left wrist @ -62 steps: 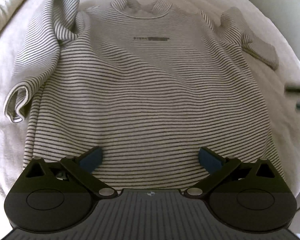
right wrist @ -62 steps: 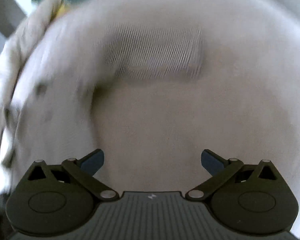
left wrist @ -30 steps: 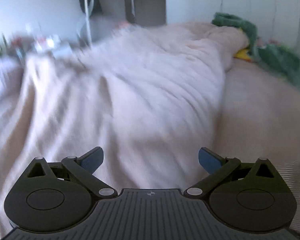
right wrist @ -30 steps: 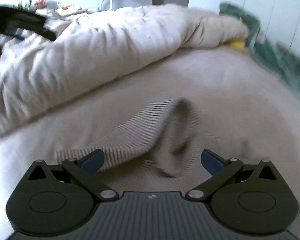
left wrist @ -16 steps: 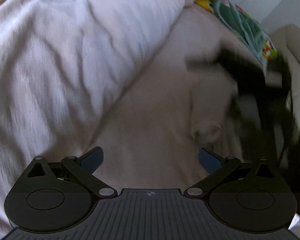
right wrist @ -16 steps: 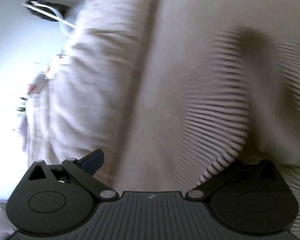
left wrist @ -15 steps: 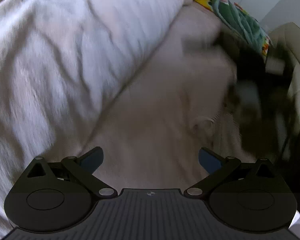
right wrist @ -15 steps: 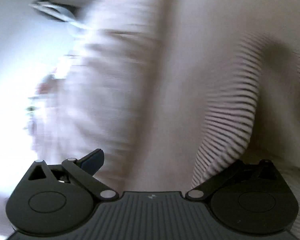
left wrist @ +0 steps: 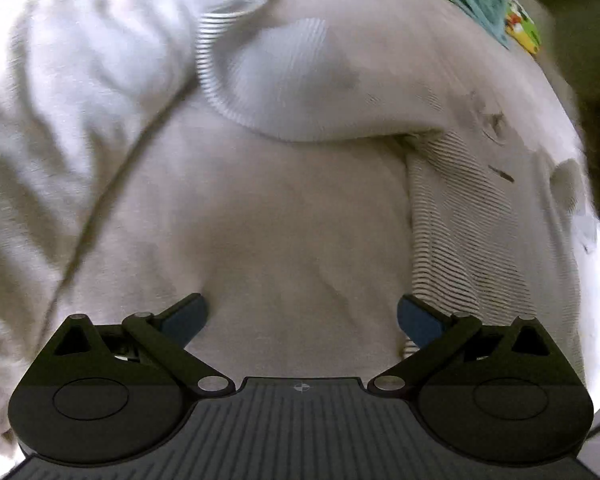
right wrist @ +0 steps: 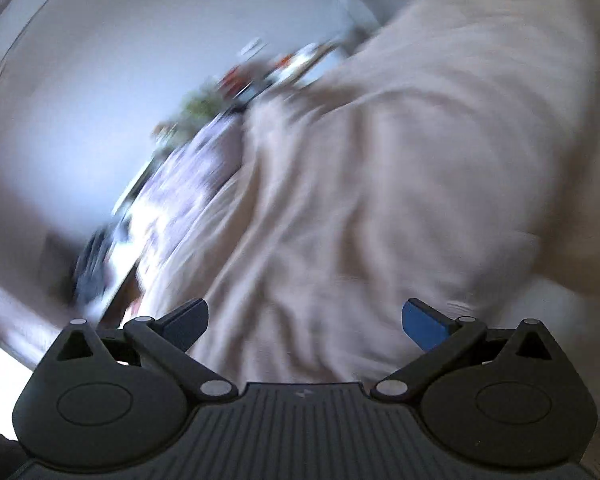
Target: Fold clothes
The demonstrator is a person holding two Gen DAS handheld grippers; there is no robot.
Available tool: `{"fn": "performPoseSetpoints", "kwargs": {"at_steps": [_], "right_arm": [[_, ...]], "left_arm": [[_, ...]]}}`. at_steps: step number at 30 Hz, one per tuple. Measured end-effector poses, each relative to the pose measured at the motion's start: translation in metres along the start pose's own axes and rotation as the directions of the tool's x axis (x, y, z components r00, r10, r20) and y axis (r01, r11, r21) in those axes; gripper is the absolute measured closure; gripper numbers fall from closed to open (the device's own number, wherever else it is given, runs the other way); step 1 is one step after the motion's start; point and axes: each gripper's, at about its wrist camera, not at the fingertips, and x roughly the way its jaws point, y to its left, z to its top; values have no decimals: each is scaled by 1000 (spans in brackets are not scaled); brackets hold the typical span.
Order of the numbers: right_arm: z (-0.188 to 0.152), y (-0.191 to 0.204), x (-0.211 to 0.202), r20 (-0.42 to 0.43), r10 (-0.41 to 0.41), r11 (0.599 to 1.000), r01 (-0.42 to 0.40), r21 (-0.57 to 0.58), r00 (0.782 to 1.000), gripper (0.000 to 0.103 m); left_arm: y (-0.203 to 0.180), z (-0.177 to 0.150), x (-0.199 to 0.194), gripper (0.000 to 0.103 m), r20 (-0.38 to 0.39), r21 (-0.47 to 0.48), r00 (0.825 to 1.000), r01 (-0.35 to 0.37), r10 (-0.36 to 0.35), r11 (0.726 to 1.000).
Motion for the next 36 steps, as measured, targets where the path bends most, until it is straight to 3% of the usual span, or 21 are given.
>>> {"fn": "performPoseSetpoints", "kwargs": {"at_steps": [2,4,6,8,10,12,13,15,17,19,21,22,24,26,27,31,34,36], "right_arm": [[-15,-34,-50,75,-141,987,133,93,987,0],[-35,-70,-105,135,-303,941,274,200,943,0],[-64,-108,-162,167,-480,851,410,328,861,0],[-101,-142,-215,161,-636,723,510,465,755,0],[-138,-172,-268,123,-765,568,572,591,632,0],[-171,-192,-315,105,-833,470,596,651,543,2],[-183,-201,-336,106,-850,448,604,660,515,6],[-199,-218,-361,100,-866,427,621,657,490,28],[-208,-232,-372,93,-874,415,633,654,477,44],[-214,-247,-386,107,-878,414,630,657,466,50],[-218,-265,-399,130,-879,420,615,668,459,53],[-221,-274,-404,144,-869,437,595,675,474,54],[-226,-291,-414,173,-846,470,555,686,504,54],[-228,-308,-420,181,-818,503,525,686,546,54],[-231,-317,-422,184,-801,520,510,685,569,55],[-235,-331,-427,208,-749,581,473,662,629,57],[-231,-334,-430,227,-715,622,454,638,661,58],[-229,-338,-431,234,-700,639,446,627,675,58]], "left_arm": [[-8,7,6,0,12,-17,1000,27,-27,999],[-17,15,11,0,25,-33,998,54,-54,998],[-31,24,17,0,45,-44,996,85,-83,995],[-59,32,22,0,63,-5,992,107,-106,994],[-98,39,28,0,76,76,988,126,-132,989],[-142,45,41,0,72,169,984,150,-164,974],[-164,48,47,0,69,215,982,160,-178,963],[-210,47,58,0,63,302,981,158,-185,940],[-254,38,71,1,59,390,981,147,-184,909],[-293,29,83,5,55,461,976,163,-211,872],[-320,19,93,24,19,482,967,213,-254,850],[-329,15,97,37,-8,476,961,247,-276,844],[-348,7,107,37,-61,457,945,313,-322,833],[-355,6,122,36,-92,376,923,380,-374,845],[-357,6,130,35,-90,330,920,388,-381,860],[-362,20,156,27,12,174,958,281,-288,944],[-368,30,176,10,78,84,969,227,-233,970],[-375,29,184,8,120,60,973,189,-195,980]]}}
